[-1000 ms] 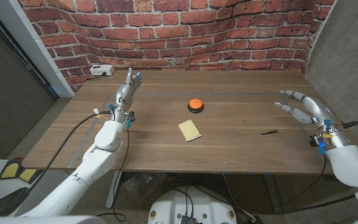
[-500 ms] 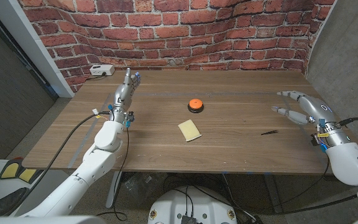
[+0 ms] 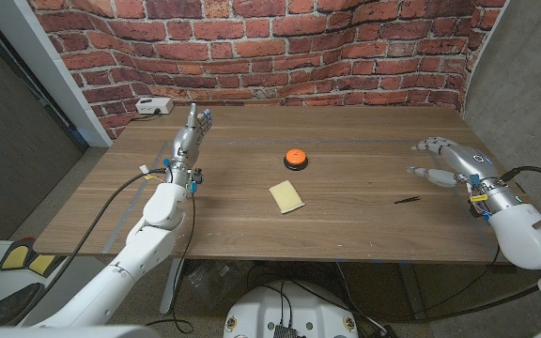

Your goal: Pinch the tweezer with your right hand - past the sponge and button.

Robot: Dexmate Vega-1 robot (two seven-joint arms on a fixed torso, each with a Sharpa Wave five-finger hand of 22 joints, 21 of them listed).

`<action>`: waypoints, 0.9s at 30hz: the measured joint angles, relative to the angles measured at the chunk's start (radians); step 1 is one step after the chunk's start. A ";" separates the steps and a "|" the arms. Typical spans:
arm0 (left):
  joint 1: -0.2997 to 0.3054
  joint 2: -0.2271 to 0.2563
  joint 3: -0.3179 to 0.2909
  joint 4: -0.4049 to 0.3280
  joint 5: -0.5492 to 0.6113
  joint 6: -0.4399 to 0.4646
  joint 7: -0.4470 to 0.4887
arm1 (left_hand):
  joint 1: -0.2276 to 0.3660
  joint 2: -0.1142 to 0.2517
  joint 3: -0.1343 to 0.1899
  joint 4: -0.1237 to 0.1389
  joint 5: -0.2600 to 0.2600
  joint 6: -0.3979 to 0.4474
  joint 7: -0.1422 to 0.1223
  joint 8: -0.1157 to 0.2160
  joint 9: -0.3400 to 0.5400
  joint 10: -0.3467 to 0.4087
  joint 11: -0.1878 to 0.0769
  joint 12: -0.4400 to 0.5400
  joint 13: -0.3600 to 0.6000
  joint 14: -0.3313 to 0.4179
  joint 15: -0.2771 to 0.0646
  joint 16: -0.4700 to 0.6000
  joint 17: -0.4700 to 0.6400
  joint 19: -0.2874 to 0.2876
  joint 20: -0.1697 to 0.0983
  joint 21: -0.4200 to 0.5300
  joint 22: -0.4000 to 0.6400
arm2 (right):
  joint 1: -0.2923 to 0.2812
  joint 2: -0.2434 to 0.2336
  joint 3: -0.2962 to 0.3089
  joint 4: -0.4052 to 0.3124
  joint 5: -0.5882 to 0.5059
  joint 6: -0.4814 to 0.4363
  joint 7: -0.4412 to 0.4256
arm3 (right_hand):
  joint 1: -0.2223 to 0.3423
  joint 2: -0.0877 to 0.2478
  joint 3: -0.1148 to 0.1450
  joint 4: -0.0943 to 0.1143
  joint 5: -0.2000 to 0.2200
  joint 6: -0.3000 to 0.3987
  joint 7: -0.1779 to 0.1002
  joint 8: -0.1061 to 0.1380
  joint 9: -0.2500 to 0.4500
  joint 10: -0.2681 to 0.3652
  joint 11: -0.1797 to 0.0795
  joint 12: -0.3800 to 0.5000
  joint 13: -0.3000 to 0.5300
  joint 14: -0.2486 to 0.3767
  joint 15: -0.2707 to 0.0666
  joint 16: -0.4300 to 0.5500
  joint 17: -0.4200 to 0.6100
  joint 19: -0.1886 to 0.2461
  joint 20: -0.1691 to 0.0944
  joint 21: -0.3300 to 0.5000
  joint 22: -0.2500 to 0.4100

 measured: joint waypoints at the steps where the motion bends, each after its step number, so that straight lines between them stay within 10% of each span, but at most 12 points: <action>1: 0.000 -0.001 0.000 0.001 0.000 0.000 0.000 | 0.000 0.000 0.000 0.000 0.000 0.000 0.000 0.000 0.000 0.000 0.000 0.000 0.000 0.000 0.000 0.000 0.000 0.000 0.000 0.000 0.000 | 0.000 0.000 0.000 0.000 0.000 -0.003 0.007 | 0.005 0.001 0.000 0.000 0.000 -0.002 -0.002 0.000 0.000 -0.003 -0.003 -0.001 0.000 -0.004 -0.004 0.000 0.000 -0.001 0.001 0.000 0.000; 27: 0.004 -0.008 0.003 -0.003 -0.004 -0.001 0.009 | 0.007 0.007 0.000 0.000 -0.004 0.009 0.002 -0.006 0.000 0.007 -0.007 -0.008 0.000 0.011 0.000 0.000 0.000 0.005 0.006 -0.007 0.000 | -0.012 -0.092 0.008 -0.036 -0.068 -0.089 0.150 | 0.085 0.010 0.017 -0.009 0.013 0.041 -0.077 0.000 0.000 -0.058 -0.055 -0.004 0.000 -0.032 0.011 0.000 0.000 -0.022 0.001 -0.004 0.000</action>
